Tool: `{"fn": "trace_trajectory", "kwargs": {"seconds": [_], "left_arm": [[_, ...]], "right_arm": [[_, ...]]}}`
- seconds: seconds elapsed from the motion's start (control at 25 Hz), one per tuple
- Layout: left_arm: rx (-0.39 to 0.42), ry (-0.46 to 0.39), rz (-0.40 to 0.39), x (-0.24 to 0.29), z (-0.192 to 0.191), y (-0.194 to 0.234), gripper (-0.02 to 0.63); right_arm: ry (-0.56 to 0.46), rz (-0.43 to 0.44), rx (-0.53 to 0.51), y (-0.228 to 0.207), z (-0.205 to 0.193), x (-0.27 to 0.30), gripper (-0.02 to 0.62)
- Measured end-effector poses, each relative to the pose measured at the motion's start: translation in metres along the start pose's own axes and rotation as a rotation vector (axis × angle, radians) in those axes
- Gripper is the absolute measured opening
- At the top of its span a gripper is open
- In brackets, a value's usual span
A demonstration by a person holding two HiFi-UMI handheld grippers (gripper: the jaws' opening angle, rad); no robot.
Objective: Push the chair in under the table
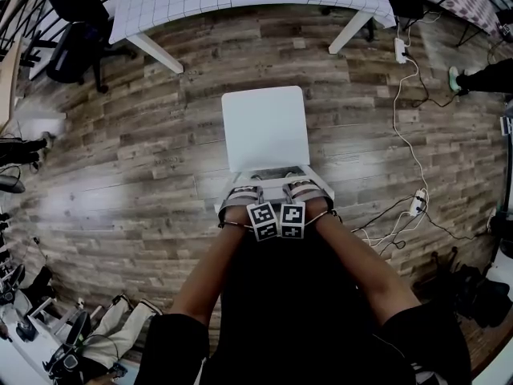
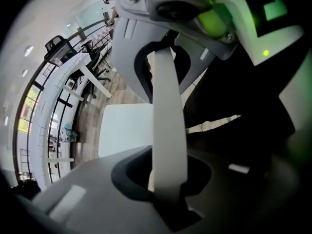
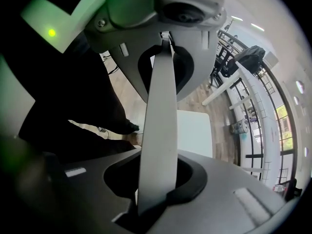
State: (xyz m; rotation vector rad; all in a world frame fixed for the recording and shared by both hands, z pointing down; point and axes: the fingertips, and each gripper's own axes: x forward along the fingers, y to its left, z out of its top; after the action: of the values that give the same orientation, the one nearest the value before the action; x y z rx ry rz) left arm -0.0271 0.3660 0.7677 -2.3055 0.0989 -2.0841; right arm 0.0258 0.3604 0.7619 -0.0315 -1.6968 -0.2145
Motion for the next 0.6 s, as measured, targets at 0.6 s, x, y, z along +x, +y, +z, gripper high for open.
{"fn": "trace_trajectory", "kwargs": {"seconds": [0.6], "left_arm": [[-0.007, -0.002, -0.017, -0.004, -0.005, 0.017, 0.077]], "right_arm": [[0.0, 0.001, 0.011, -0.017, 0.004, 0.001, 0.086]]}}
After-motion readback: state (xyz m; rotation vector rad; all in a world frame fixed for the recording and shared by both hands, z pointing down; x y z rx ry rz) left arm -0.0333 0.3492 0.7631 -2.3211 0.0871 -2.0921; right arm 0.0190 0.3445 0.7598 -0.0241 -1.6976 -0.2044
